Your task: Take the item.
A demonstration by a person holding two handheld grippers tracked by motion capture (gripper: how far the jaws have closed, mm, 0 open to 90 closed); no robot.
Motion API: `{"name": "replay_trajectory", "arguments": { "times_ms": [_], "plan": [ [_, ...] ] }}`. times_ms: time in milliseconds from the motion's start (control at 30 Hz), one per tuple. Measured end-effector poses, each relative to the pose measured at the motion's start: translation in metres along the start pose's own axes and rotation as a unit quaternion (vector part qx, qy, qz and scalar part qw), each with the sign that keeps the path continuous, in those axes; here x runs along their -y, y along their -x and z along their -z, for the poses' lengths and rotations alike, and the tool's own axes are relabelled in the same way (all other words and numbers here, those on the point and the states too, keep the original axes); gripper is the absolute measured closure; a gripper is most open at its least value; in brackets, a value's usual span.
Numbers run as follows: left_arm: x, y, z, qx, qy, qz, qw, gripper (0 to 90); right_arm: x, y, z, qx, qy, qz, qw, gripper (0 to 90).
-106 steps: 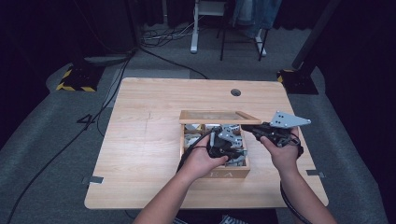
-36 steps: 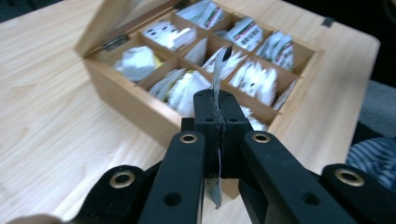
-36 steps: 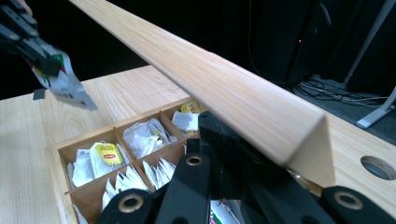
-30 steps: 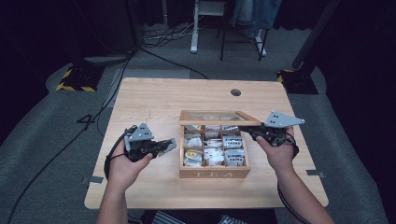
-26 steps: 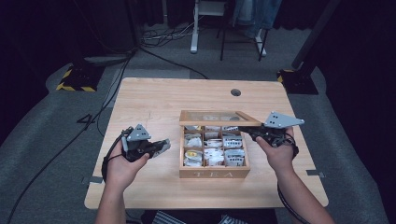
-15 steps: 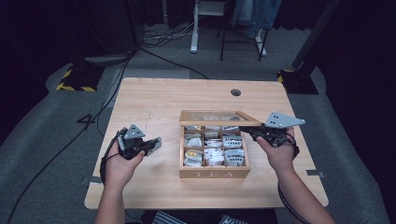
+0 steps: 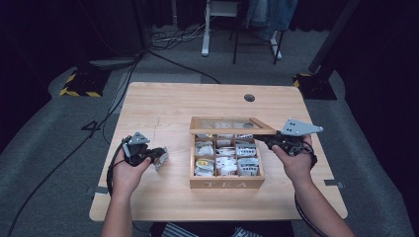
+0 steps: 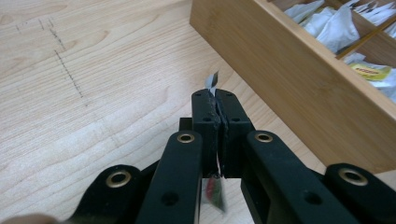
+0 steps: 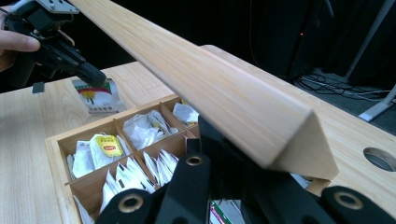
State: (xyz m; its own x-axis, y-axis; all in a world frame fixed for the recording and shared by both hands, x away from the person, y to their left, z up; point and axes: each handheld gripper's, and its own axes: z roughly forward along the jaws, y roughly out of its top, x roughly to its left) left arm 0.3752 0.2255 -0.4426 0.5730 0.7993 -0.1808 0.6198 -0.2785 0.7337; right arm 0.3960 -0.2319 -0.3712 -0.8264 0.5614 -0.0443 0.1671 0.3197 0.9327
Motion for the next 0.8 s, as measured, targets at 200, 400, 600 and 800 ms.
{"name": "replay_trajectory", "arguments": {
  "times_ms": [200,400,600,800],
  "plan": [
    [0.003,-0.005,-0.002,0.003,0.007,0.014,0.9999,88.9,0.001,0.000,-0.001,-0.001,-0.002,-0.002,1.0000,90.0],
    [0.005,-0.009,-0.001,-0.030,0.004,0.012,0.9995,84.5,0.001,0.000,-0.002,-0.001,-0.002,-0.001,1.0000,90.0],
    [0.006,-0.014,0.002,-0.106,0.022,0.010,0.9941,46.4,0.001,0.000,-0.002,-0.002,-0.003,0.000,1.0000,90.0],
    [0.007,-0.015,0.008,-0.131,0.026,0.005,0.9910,35.8,0.001,0.000,-0.002,-0.002,-0.003,0.001,1.0000,90.0]
  ]
}}
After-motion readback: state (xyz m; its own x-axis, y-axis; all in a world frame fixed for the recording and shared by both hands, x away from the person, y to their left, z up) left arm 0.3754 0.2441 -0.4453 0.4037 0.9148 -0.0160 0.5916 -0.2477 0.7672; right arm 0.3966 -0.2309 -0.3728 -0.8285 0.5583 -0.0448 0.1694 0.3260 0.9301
